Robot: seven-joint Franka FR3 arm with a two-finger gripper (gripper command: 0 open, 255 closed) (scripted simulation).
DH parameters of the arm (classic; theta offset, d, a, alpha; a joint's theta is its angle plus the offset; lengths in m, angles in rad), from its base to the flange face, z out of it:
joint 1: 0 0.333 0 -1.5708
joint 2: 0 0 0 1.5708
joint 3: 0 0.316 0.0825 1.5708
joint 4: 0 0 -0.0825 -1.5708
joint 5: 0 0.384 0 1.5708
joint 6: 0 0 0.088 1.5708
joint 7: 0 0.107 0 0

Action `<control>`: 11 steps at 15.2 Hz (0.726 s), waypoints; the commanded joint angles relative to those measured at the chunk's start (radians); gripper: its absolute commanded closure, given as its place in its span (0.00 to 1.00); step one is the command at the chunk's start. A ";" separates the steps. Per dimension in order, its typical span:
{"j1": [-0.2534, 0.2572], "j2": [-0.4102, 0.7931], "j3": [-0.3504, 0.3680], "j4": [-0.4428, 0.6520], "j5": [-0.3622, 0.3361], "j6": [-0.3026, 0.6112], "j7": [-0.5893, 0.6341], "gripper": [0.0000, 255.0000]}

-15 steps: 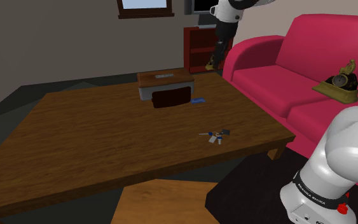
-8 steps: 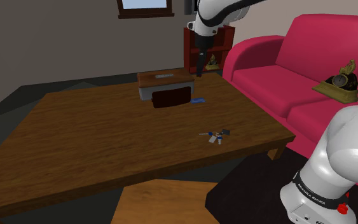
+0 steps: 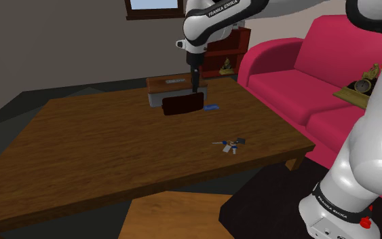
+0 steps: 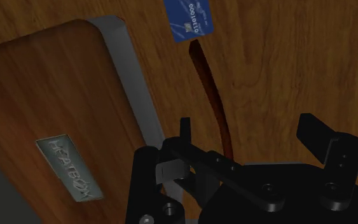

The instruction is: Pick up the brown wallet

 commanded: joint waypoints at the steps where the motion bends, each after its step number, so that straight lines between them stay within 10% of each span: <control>1: 0.005 0.070 0.013 0.059 0.009 0.001 -0.054 0.00; 11: 0.011 0.199 0.037 0.092 0.018 0.081 -0.124 0.00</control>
